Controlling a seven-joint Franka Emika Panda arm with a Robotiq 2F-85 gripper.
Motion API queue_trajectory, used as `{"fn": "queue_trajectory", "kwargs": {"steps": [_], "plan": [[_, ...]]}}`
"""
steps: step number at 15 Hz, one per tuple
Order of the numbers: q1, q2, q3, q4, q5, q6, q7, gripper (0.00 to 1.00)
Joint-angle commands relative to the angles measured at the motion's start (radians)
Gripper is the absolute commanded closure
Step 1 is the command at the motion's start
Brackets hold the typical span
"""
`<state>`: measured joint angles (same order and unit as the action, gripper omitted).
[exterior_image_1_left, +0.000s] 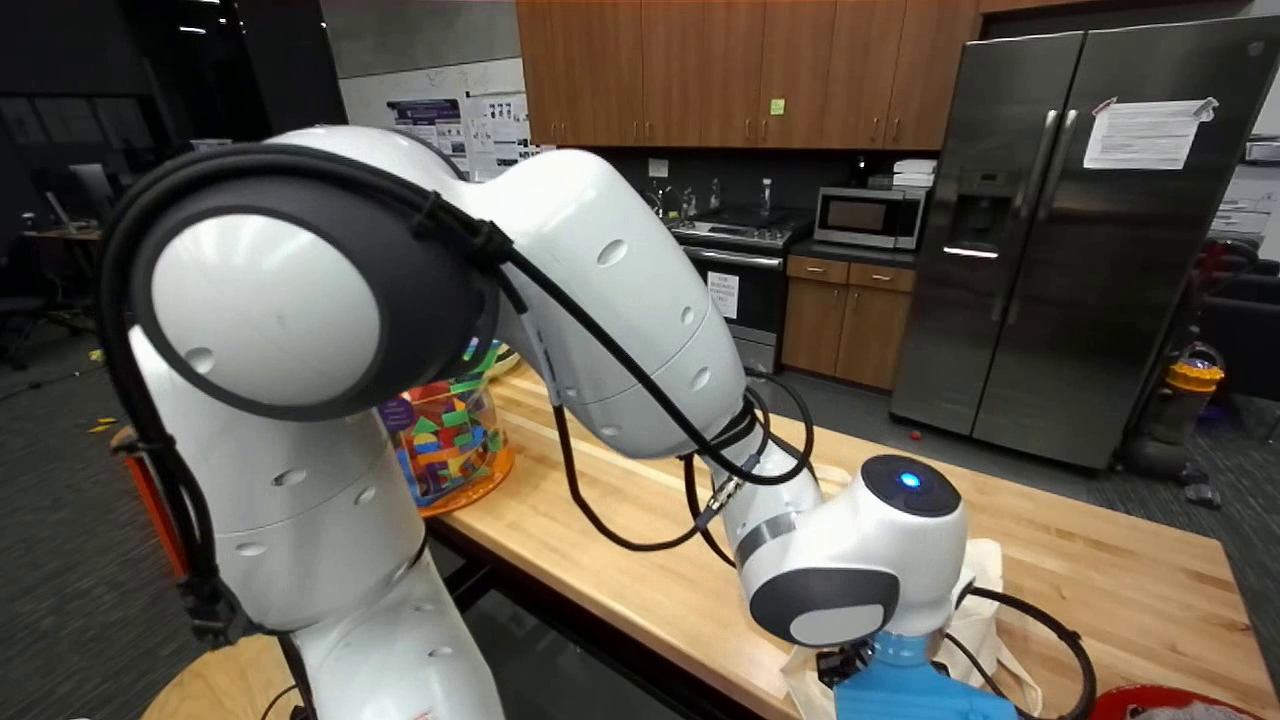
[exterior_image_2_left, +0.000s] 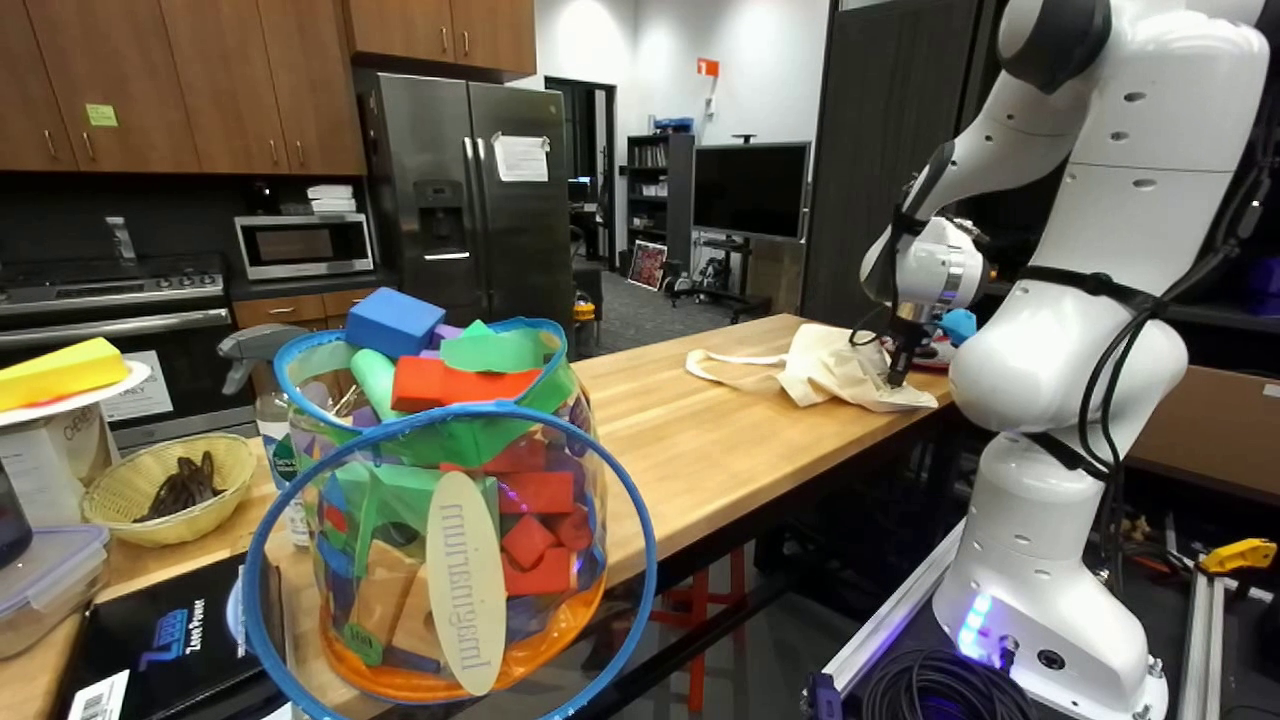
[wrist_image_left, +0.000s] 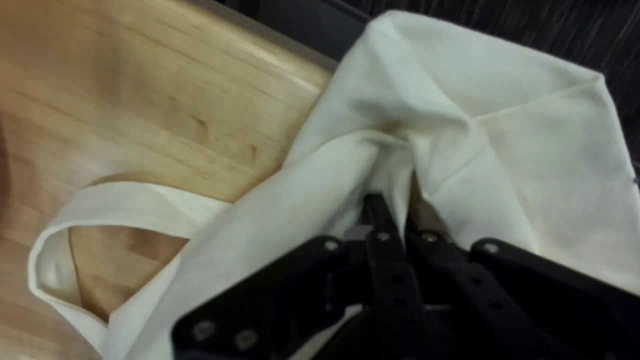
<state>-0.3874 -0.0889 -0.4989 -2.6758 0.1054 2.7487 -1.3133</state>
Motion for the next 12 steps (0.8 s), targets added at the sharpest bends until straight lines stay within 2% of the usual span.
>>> {"fn": "queue_trajectory", "kwargs": {"steps": [1,5,8,10,11,12], "plan": [[0.066,0.108,-0.043,0.062,0.269,0.041,-0.253,0.99],[0.132,0.174,0.012,0.180,0.606,-0.003,-0.552,0.99],[0.130,0.276,0.059,0.273,0.748,-0.027,-0.739,0.99],[0.113,0.331,0.081,0.339,0.792,-0.052,-0.827,0.99],[0.172,0.288,0.062,0.410,0.603,-0.103,-0.621,0.99],[0.177,0.299,0.063,0.447,0.571,-0.132,-0.611,0.99]]}}
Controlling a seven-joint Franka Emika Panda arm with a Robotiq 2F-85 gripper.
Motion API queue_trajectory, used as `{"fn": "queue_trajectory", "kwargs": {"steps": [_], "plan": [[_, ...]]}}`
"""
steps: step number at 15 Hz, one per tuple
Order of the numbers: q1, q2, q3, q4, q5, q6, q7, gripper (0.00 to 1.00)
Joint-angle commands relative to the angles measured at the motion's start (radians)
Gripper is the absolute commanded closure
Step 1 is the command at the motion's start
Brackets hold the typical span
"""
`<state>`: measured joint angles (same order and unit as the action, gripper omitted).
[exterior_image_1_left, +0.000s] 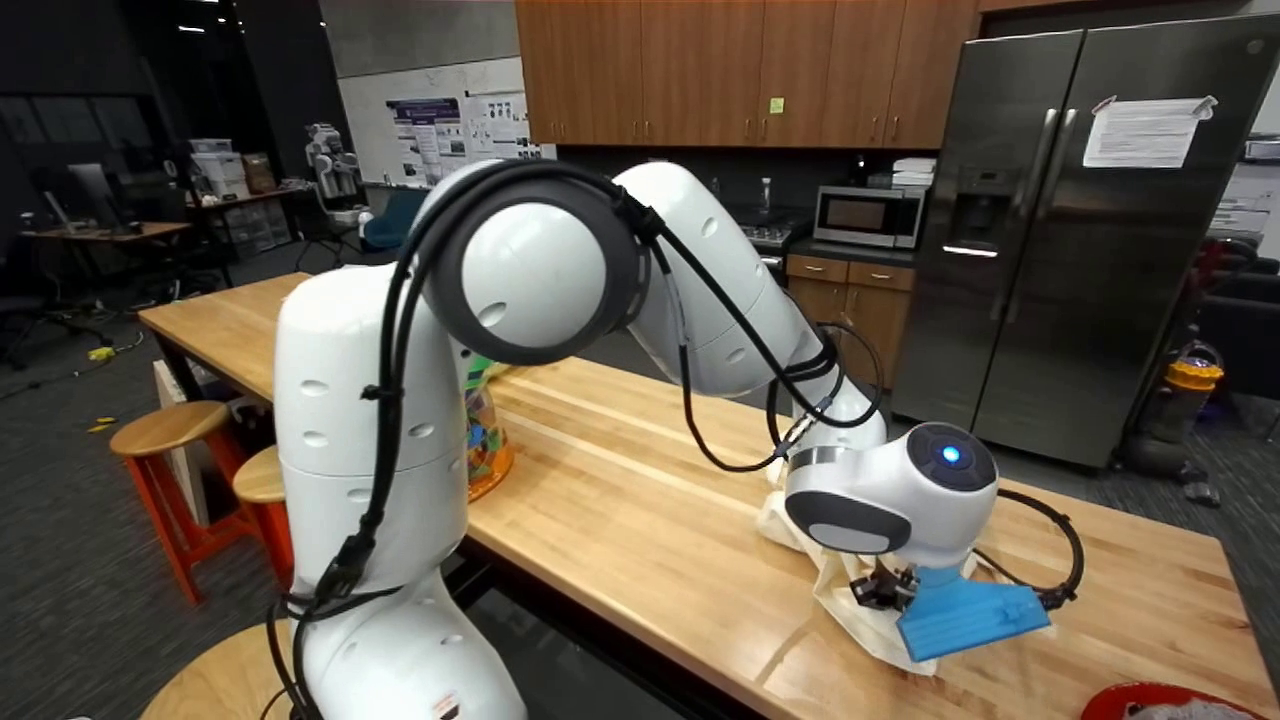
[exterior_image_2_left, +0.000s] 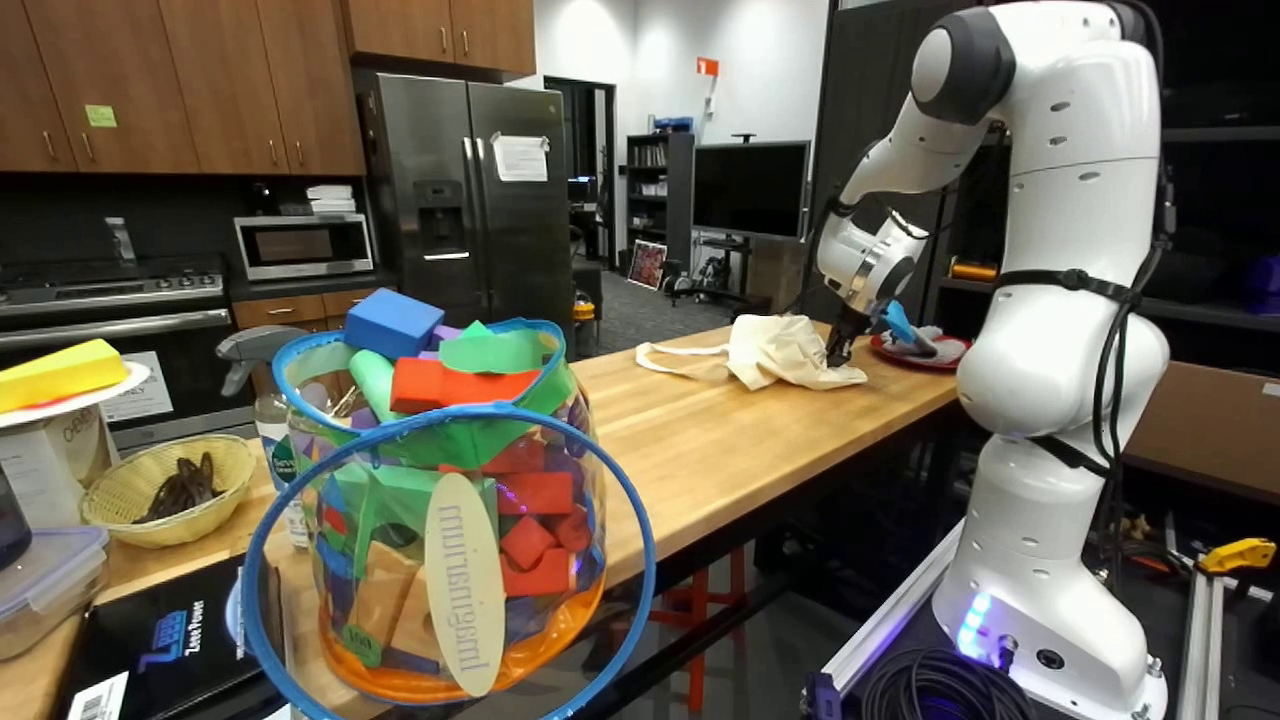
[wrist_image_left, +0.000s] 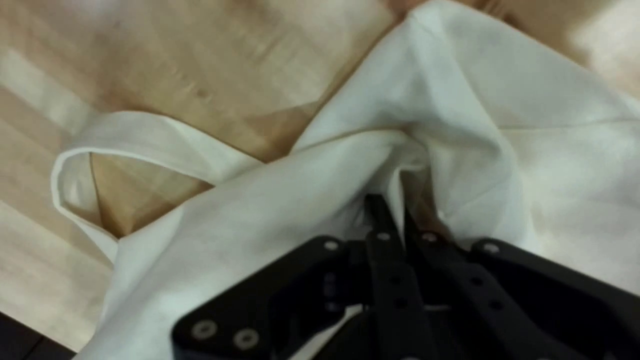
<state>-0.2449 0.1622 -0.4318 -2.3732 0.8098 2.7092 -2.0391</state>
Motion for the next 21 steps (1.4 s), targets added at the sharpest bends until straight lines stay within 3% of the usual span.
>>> {"fn": "queue_trajectory", "kwargs": {"steps": [1,8,10,12,13,21], "plan": [[-0.025,0.049,0.067,0.195,-0.206,-0.127,0.179,0.99],[-0.040,0.132,0.219,0.635,-0.391,-0.394,0.431,0.99],[-0.031,0.125,0.255,0.676,-0.410,-0.396,0.465,0.99],[-0.011,0.102,0.289,0.656,-0.427,-0.361,0.501,0.99],[-0.011,0.086,0.313,0.633,-0.383,-0.343,0.521,0.99],[0.103,-0.004,0.419,0.424,-0.477,-0.193,0.638,0.99]]}}
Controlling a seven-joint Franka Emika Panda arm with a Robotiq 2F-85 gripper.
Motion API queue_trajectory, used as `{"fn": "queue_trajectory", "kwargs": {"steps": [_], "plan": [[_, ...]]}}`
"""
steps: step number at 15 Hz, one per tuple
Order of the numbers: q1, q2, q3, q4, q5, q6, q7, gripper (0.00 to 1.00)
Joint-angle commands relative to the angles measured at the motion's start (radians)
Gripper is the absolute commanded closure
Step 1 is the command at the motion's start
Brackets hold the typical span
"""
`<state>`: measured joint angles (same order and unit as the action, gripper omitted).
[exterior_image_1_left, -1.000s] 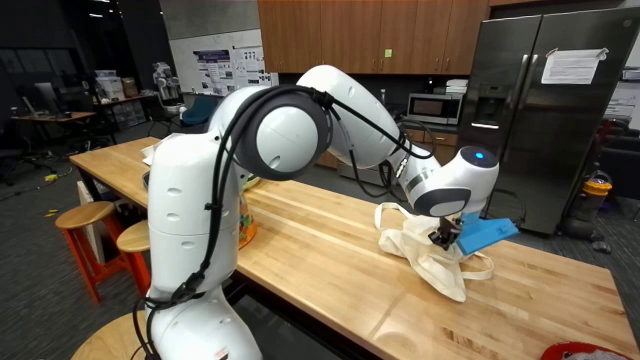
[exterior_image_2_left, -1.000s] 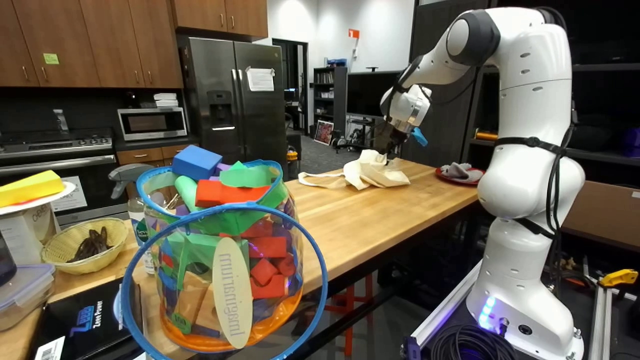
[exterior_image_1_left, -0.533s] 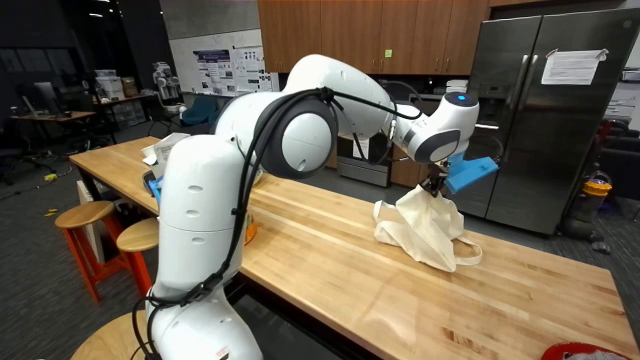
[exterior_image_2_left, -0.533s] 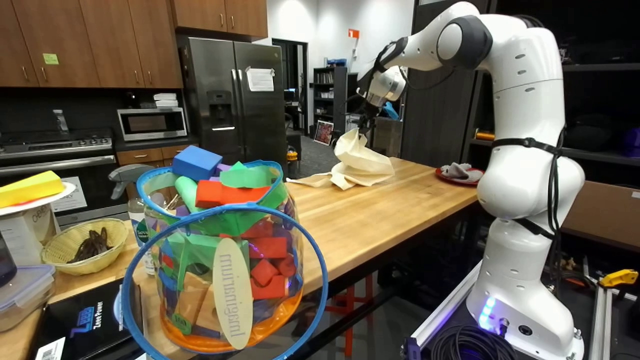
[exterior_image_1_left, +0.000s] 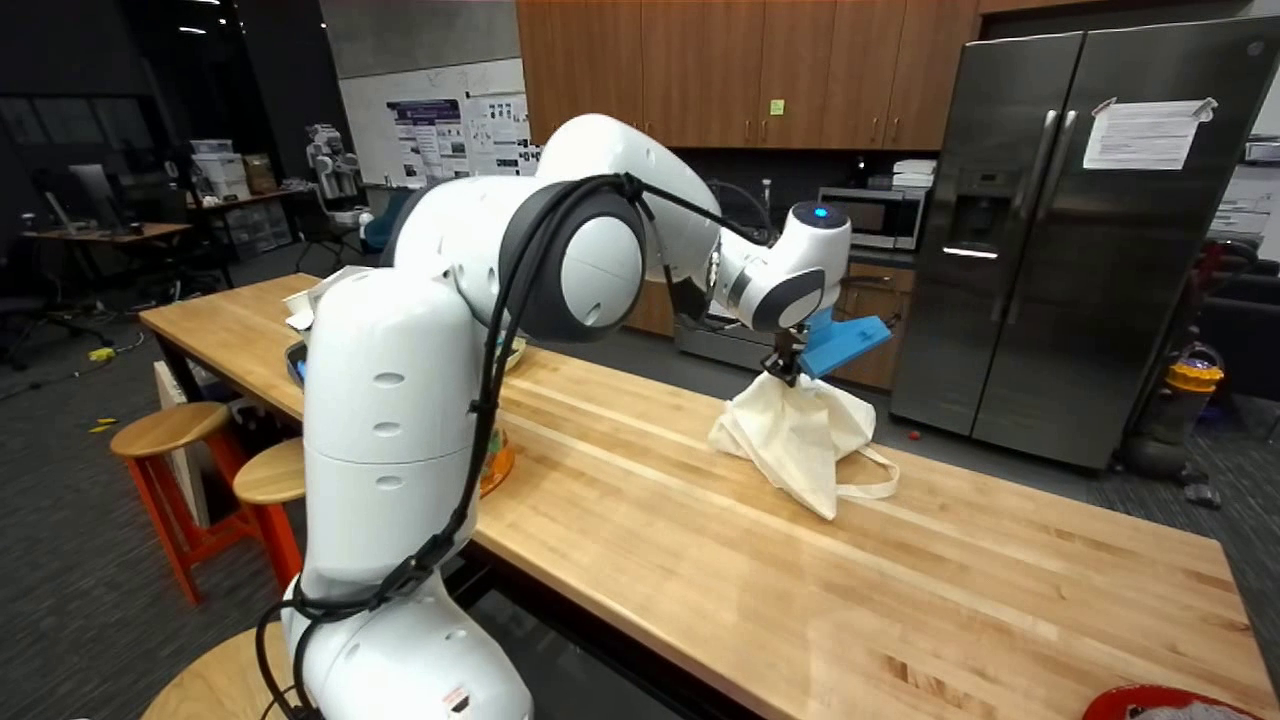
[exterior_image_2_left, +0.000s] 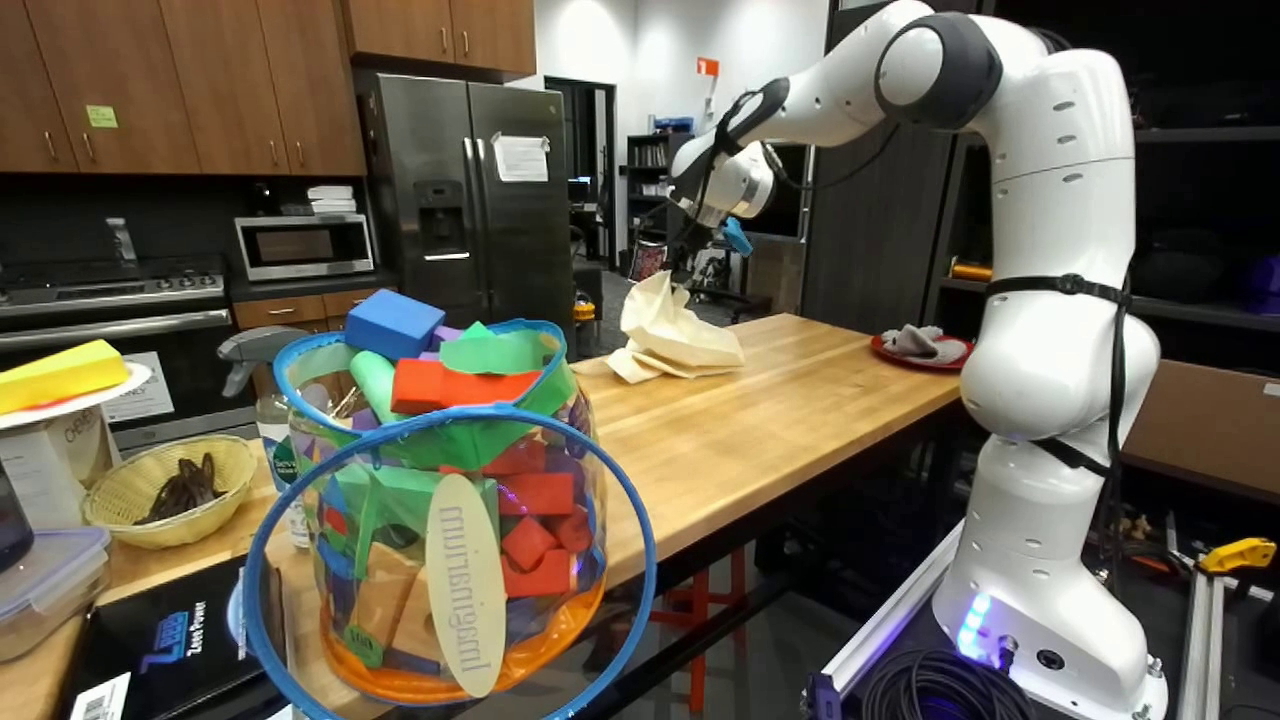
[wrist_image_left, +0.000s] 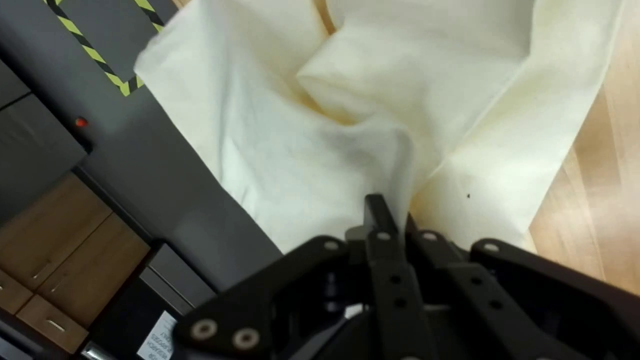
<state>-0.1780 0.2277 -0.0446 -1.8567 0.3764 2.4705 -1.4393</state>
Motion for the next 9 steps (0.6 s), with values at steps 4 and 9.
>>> {"fn": "queue_trajectory", "kwargs": {"steps": [4,9], "plan": [[0.120,-0.088,0.091,-0.132,-0.148,0.051,0.076,0.99],[0.235,-0.084,0.190,-0.156,-0.247,0.029,0.093,0.99]]}}
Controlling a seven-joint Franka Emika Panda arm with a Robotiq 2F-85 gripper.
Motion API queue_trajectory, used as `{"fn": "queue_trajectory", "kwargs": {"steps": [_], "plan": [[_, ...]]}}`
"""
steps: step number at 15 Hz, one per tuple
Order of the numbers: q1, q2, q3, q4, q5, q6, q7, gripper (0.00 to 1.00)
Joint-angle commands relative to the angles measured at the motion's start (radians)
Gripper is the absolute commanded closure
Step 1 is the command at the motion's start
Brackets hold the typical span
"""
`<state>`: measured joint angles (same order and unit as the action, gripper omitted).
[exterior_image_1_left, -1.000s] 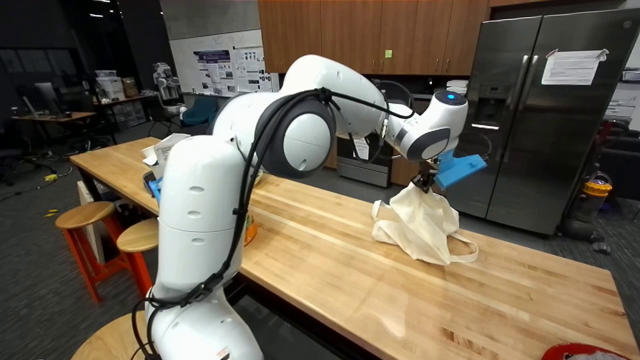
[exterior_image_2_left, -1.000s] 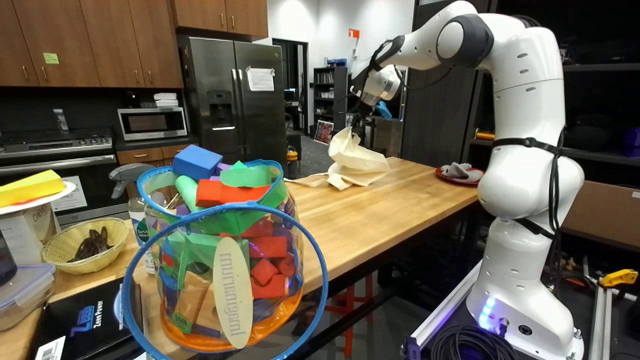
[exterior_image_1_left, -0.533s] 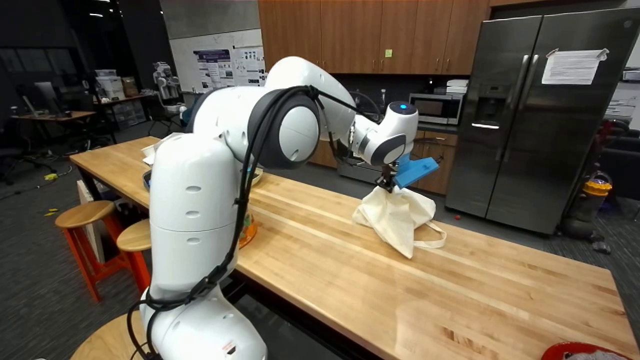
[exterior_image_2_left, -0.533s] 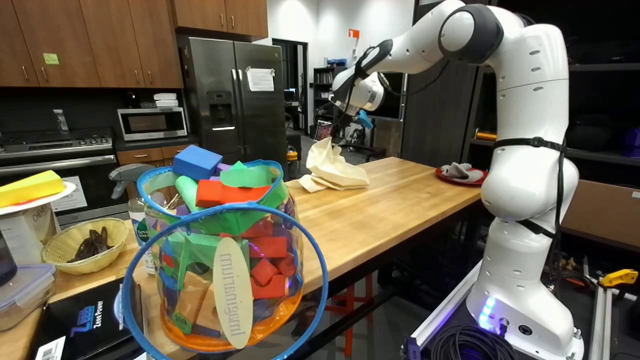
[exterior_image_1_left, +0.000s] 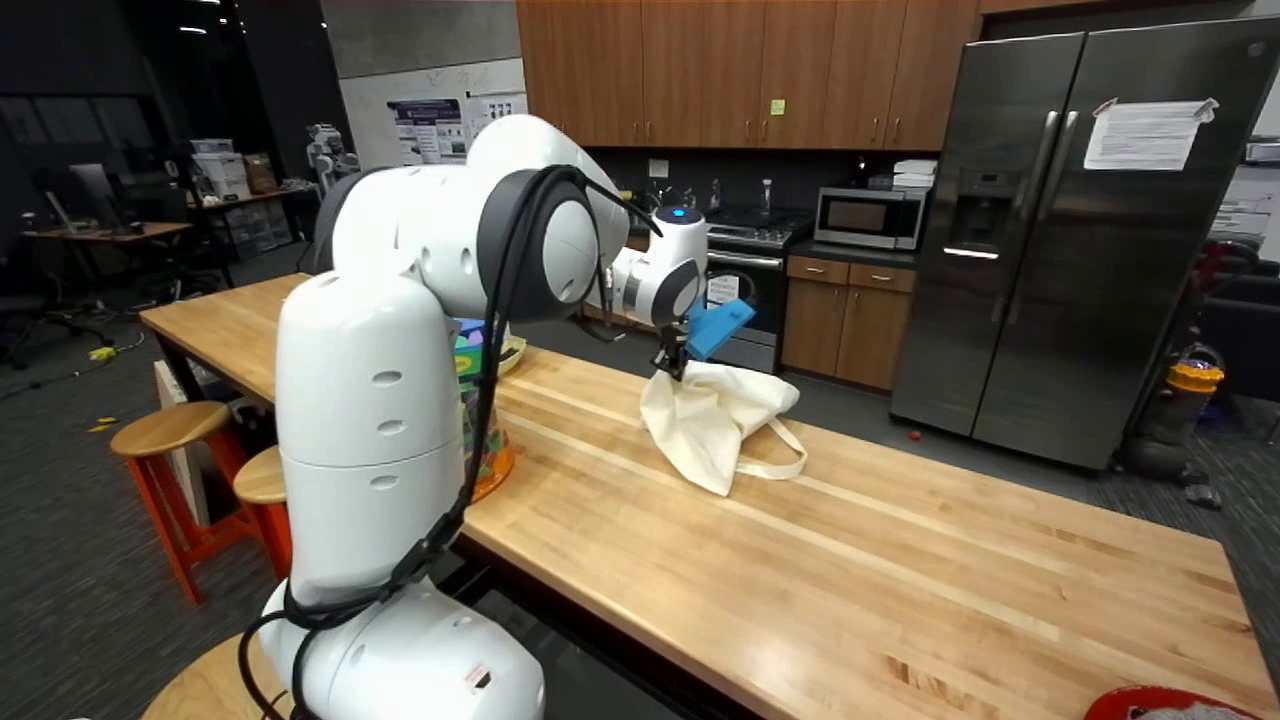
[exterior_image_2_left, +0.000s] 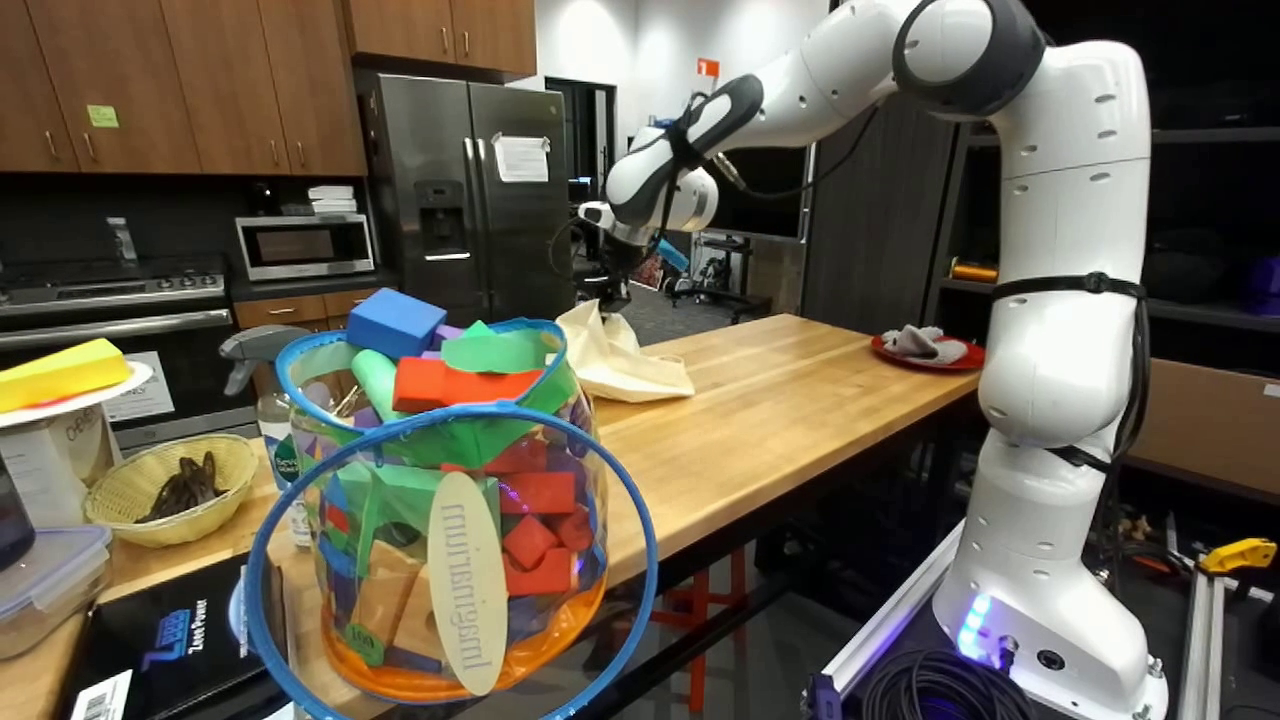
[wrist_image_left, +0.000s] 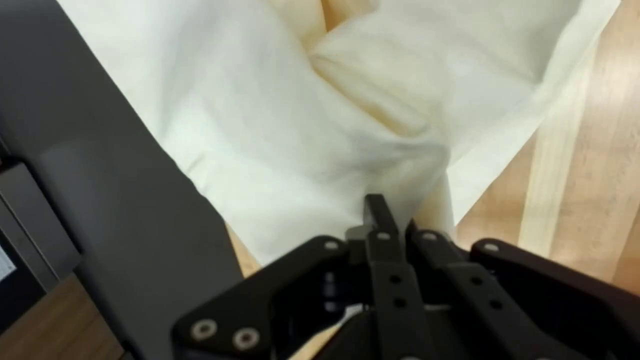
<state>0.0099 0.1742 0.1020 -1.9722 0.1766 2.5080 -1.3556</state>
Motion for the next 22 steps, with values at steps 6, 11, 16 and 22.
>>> {"fn": "queue_trajectory", "kwargs": {"steps": [6,11,16,22], "plan": [[0.140,-0.036,0.138,-0.147,-0.077,0.006,0.009,0.99],[0.112,-0.112,0.136,-0.321,-0.011,0.066,-0.015,0.99],[0.065,-0.222,0.070,-0.563,0.057,0.138,-0.024,0.99],[0.045,-0.354,-0.087,-0.838,0.395,0.265,-0.126,0.99]]}}
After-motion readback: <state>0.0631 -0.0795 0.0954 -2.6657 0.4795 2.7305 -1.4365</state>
